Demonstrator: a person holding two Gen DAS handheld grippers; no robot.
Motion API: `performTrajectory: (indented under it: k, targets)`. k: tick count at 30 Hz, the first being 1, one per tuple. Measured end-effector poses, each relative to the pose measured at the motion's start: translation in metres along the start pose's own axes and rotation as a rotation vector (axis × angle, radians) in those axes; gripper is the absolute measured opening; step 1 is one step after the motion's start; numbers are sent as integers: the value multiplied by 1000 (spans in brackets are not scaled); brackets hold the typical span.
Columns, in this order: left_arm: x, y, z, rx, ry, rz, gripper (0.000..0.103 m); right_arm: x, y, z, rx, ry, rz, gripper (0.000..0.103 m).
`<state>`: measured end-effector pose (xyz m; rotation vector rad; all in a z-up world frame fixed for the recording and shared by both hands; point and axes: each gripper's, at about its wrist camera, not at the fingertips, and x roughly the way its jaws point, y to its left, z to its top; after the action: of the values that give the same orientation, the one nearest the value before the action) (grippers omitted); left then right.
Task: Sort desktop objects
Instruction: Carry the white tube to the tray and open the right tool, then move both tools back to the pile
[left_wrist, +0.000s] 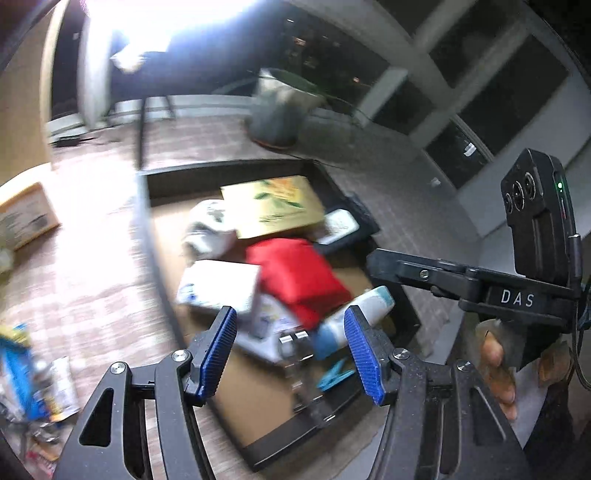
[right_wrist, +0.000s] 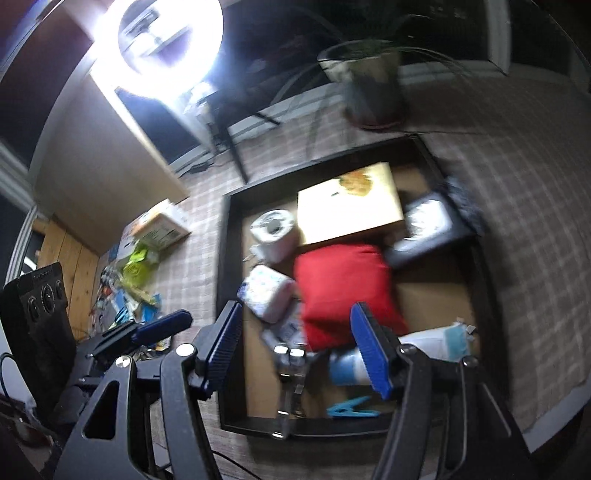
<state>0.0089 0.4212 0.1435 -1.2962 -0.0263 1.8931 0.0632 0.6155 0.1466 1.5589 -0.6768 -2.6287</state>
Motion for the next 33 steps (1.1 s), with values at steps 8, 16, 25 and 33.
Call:
performTrajectory:
  k: [8,16,25,33]
  targets:
    - [-67,85,-24,-124,-77,114,57,23,74,2,-108,-17,40,60]
    - [-139,193,-68,-294,-136,255,57,61,163,-2,-234,4,100,60]
    - [-201,307,-138,-488,-143,402,57,109,263,-32,-483,106,123,58]
    - [-195,358,-173,-556,-82,419,54,170,323,-73,-621,289,157,37]
